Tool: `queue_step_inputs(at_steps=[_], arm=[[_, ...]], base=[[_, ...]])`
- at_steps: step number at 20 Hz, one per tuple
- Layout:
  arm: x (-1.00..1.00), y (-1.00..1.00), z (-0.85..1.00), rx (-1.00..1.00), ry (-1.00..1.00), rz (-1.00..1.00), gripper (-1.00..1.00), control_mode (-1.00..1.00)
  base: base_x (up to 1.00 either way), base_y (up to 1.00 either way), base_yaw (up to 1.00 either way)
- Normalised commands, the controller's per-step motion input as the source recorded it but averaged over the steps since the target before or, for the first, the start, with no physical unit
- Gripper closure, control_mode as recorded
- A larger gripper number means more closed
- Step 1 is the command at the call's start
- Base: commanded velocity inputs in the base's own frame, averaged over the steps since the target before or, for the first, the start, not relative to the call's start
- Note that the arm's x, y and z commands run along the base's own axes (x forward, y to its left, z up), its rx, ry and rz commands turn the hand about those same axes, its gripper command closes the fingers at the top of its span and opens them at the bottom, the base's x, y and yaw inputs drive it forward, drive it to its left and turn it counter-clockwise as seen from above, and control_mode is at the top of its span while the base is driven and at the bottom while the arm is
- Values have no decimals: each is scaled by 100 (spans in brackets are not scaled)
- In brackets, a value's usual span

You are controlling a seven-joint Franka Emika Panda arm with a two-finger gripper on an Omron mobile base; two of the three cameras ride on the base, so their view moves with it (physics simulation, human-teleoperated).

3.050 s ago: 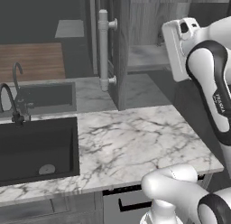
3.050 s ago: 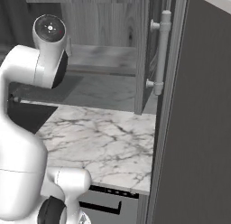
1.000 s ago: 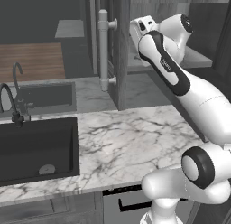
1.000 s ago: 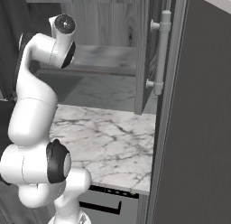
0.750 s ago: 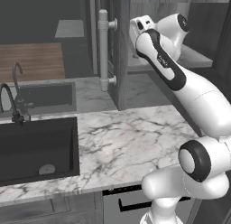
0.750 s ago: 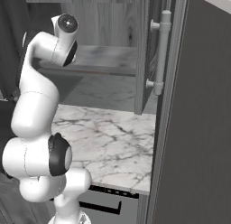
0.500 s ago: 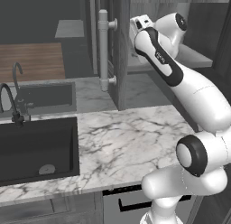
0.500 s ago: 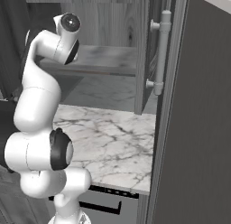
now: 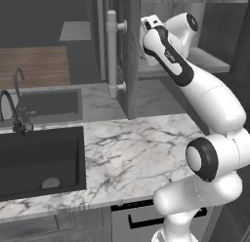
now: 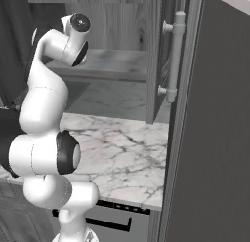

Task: There is a bowl on the dining counter. Grab a lemon wedge from the fridge and place it in the bowl. Then get the liquor bottle and glass cup from the cabinet and place them next to the bowl.

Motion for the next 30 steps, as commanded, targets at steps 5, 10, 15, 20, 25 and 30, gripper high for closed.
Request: queue_step_inputs(at_steps=[5,10,15,20,25,30], arm=[[10,9,-2,0,0,2,-100,-100],[12,7,0,0,0,1,-100,-100],[12,6,0,0,0,1,-100,-100],[10,7,-3,0,0,1,-100,-100],[13,6,-4,0,0,1,-100,-100],[20,4,-4,0,0,0,-100,-100]], base=[[0,0,0],[0,0,0],[0,0,0],[0,0,0],[0,0,0],[0,0,0]])
